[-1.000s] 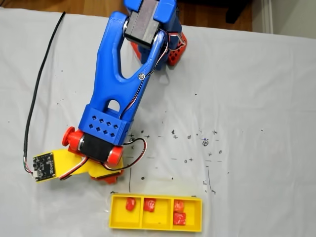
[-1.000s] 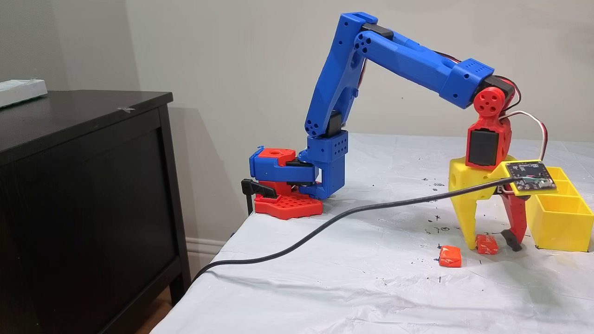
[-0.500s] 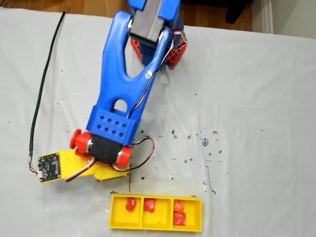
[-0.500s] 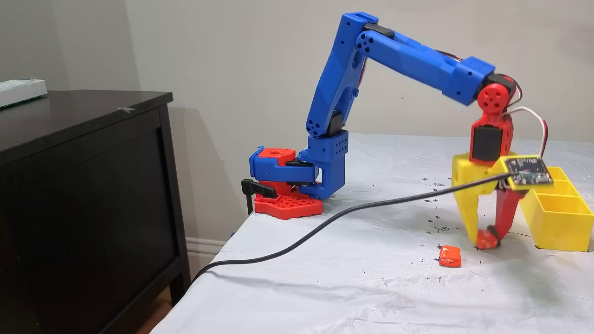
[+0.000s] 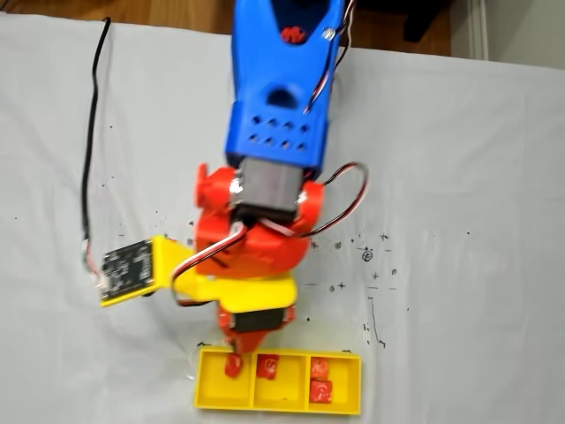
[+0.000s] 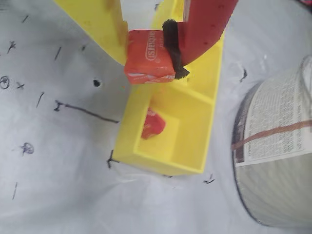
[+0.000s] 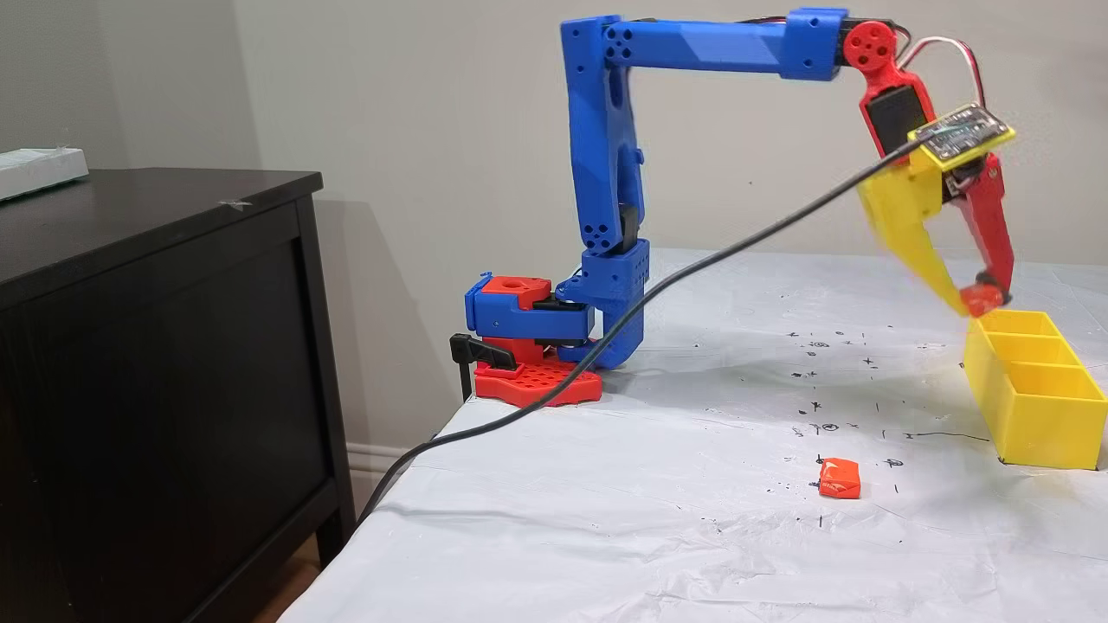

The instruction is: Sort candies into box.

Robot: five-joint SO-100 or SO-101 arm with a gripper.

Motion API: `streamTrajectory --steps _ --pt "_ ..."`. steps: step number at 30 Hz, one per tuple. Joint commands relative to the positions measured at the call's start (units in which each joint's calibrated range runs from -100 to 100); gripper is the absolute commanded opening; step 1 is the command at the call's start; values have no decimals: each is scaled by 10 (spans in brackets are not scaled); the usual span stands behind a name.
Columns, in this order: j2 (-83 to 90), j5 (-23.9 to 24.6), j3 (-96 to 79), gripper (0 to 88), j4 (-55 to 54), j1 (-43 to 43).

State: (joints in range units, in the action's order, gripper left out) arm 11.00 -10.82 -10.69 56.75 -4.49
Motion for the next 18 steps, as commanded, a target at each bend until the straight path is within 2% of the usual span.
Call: streamTrajectory --steps 1,8,18 --pt "73 32 -13 2 -73 39" --pt "-18 51 40 2 -132 58" --pt "-68 51 27 2 -182 86"
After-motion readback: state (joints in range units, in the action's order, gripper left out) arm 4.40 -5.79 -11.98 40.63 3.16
